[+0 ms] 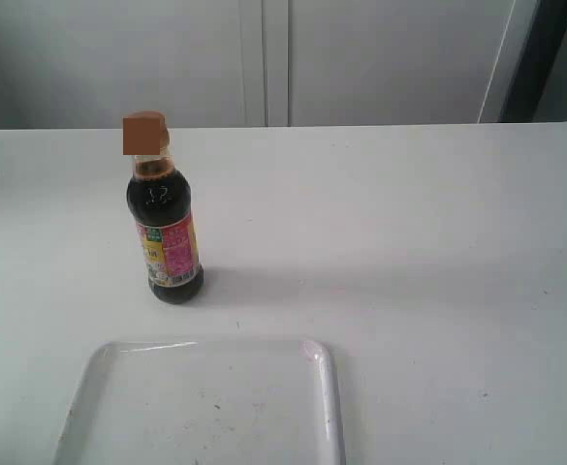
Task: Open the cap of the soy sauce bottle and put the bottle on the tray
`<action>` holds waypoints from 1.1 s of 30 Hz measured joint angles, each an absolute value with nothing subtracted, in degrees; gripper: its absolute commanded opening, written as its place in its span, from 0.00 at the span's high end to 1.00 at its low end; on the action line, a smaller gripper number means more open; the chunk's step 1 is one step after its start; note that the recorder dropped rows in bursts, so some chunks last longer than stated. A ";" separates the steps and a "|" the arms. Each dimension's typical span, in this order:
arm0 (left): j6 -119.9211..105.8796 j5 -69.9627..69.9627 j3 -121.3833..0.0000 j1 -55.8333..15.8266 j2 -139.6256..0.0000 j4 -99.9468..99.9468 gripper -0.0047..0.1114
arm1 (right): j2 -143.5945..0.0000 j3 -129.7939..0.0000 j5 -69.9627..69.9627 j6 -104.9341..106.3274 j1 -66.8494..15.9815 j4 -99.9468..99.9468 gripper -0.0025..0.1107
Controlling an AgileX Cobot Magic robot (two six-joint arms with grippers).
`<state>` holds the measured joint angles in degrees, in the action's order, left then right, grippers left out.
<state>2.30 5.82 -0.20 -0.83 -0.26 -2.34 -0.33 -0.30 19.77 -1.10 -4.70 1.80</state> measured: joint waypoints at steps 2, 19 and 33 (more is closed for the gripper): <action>2.43 5.07 -0.20 -0.83 -0.26 -2.34 0.96 | -0.33 -0.30 19.77 -1.10 -4.70 1.80 0.98; 11.31 -7.78 -1.60 -0.83 -0.26 -1.46 0.96 | -0.33 -0.30 19.77 -1.10 -4.70 1.80 0.98; 26.41 -21.13 -16.42 -0.83 -25.88 -20.57 0.96 | -0.33 -0.30 19.77 -1.10 -4.70 1.69 0.98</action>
<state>26.41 -21.13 -16.42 -0.83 -25.88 -20.57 -0.33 -0.30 19.77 -1.10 -4.70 1.69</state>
